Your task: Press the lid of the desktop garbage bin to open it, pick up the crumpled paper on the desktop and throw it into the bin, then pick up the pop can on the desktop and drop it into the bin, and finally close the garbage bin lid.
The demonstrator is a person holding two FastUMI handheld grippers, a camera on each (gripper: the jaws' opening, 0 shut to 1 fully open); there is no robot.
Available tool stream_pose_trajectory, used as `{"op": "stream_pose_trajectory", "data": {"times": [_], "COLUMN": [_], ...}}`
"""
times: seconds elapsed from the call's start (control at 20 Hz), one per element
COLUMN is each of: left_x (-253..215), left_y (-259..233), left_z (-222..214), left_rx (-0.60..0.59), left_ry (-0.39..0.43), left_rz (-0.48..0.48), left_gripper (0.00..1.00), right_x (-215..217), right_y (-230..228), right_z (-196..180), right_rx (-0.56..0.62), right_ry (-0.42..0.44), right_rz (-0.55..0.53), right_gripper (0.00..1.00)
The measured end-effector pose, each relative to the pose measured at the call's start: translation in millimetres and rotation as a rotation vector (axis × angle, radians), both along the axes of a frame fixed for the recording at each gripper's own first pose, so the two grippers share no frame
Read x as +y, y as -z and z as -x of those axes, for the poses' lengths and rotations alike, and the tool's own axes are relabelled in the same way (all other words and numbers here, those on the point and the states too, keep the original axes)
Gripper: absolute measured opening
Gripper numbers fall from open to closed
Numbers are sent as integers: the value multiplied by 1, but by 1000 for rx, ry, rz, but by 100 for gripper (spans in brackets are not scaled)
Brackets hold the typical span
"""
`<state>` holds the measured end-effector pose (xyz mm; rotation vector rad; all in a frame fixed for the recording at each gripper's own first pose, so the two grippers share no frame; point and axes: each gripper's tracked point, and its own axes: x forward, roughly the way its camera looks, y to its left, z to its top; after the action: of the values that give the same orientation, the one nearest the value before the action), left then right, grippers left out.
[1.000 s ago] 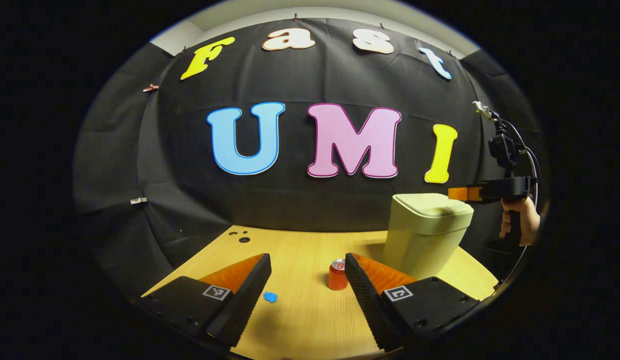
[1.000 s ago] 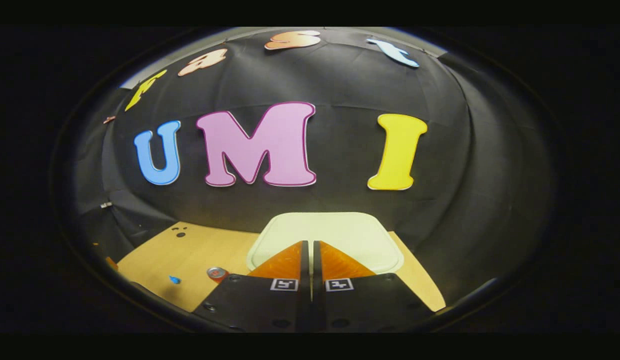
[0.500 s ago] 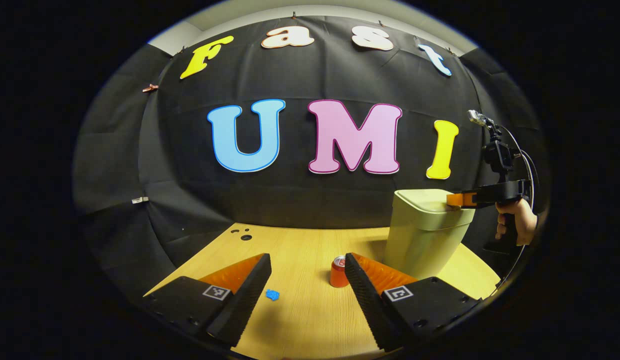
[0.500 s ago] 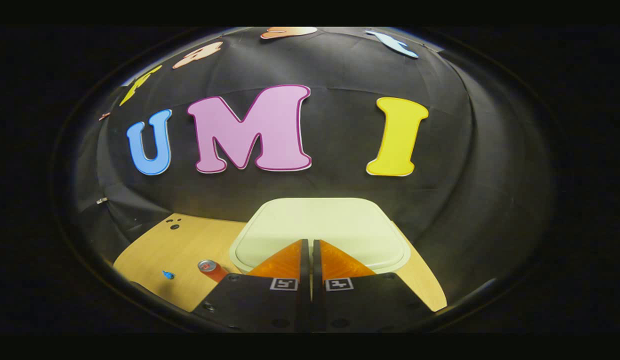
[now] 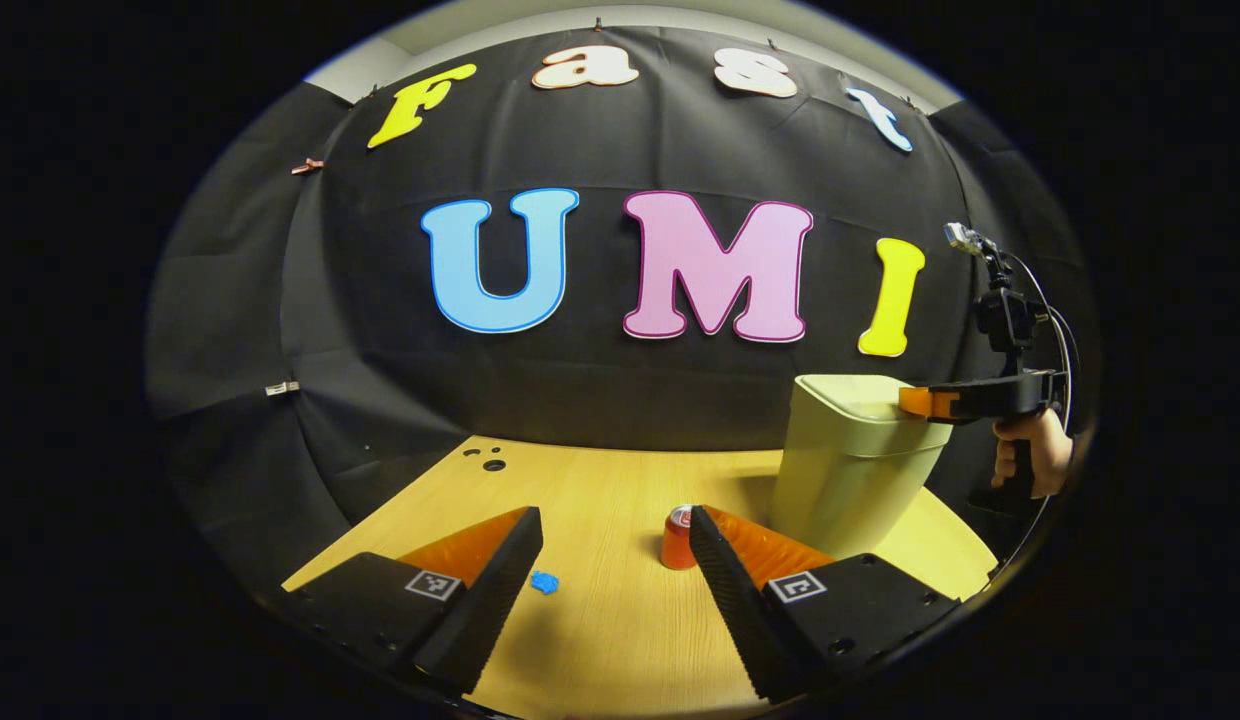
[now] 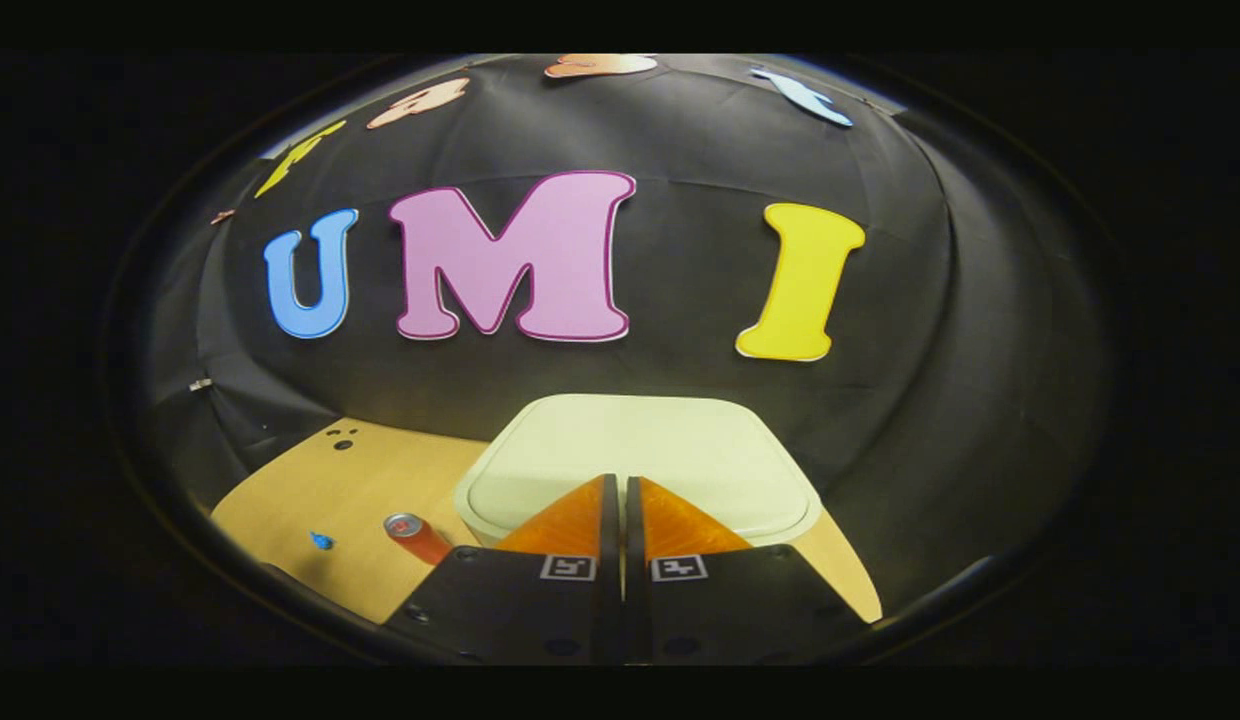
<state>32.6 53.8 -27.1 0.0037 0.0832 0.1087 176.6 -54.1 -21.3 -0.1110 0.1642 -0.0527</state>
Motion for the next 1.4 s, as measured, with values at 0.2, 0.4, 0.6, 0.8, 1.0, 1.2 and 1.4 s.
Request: {"op": "stream_pose_trajectory", "data": {"times": [0.2,0.4,0.6,0.8,1.0,1.2,1.4], "left_x": [-2,1,13,29,37,38,30], "left_y": [-12,-19,-18,-14,-8,-10,-7], "left_z": [4,15,31,50,64,66,53], "left_rx": [-34,-66,-80,-85,-85,-95,-90], "left_ry": [15,35,47,58,88,92,85], "left_rz": [1,-8,11,24,9,-3,-14], "left_gripper": [96,95,95,95,95,95,95], "right_x": [5,10,19,26,32,34,32], "right_y": [-16,-57,-70,-60,-41,-25,-11], "right_z": [4,18,41,66,92,114,119], "right_rx": [-8,-89,-103,-92,-62,-53,-57], "right_ry": [-6,9,23,53,76,77,58], "right_rz": [25,8,2,9,-46,-61,-74], "right_gripper": [7,7,5,2,2,2,5]}}
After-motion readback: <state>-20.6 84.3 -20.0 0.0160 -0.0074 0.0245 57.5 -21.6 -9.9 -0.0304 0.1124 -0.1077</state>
